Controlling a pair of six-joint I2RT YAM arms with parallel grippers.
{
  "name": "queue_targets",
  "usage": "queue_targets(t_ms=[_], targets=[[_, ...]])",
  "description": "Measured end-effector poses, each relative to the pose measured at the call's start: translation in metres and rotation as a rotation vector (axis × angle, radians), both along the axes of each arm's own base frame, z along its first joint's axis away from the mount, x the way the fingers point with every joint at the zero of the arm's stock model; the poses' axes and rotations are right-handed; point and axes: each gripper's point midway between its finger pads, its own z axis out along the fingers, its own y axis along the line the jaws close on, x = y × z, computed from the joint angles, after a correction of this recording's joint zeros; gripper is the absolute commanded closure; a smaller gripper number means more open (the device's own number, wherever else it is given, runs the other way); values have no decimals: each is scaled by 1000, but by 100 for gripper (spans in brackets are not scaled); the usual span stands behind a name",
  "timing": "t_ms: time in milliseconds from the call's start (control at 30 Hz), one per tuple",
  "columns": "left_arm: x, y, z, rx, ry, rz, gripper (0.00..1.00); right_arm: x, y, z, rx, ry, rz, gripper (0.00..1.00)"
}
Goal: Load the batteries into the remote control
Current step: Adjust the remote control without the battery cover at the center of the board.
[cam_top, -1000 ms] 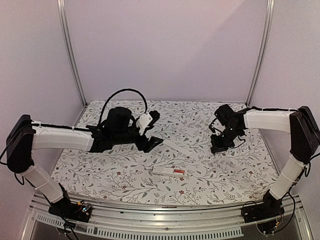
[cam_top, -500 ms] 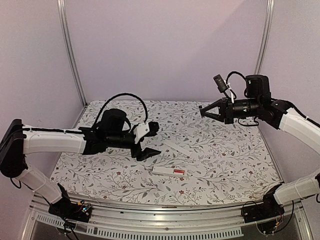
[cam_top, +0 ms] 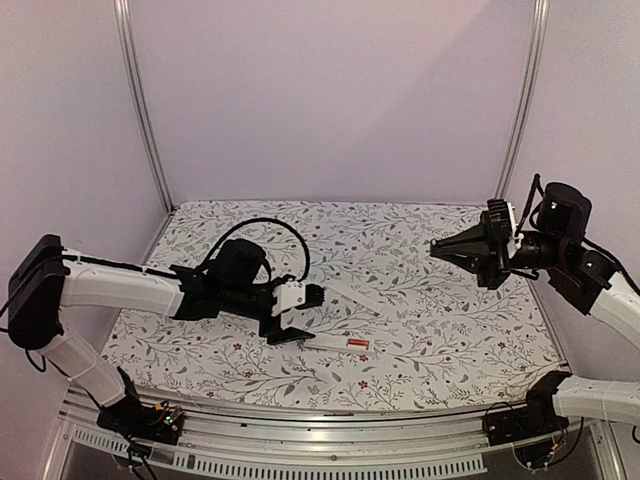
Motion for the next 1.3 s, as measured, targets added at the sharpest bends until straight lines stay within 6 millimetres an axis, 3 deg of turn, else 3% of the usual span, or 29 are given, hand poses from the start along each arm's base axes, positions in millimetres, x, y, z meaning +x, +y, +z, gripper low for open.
queue_targets(t_ms=[100,200,233,400,633,767,900,1133,1300], targets=[[-1,-1,-9,20,-5,-24,18,-3,-2,5,-8,-152,1,100],[-2,-2,-29,67,18,-50,14,3,0,0,-27,-192,-9,100],[-2,-3,-37,84,29,-58,6,7,2,-3,-35,-182,-14,100],[-7,-2,-68,145,69,-101,5,22,8,-24,-69,-66,-36,100],[-3,-8,-76,148,69,-106,11,36,10,-61,-102,107,-89,100],[0,-8,-83,164,67,-98,19,47,17,-92,-148,211,-147,100],[2,-7,-92,184,74,-81,34,39,33,-128,-210,284,-147,100],[-3,-10,-96,193,97,-86,40,37,51,-177,-288,351,-181,100],[-13,-14,-97,202,95,-107,44,30,66,-225,-392,399,-168,100]])
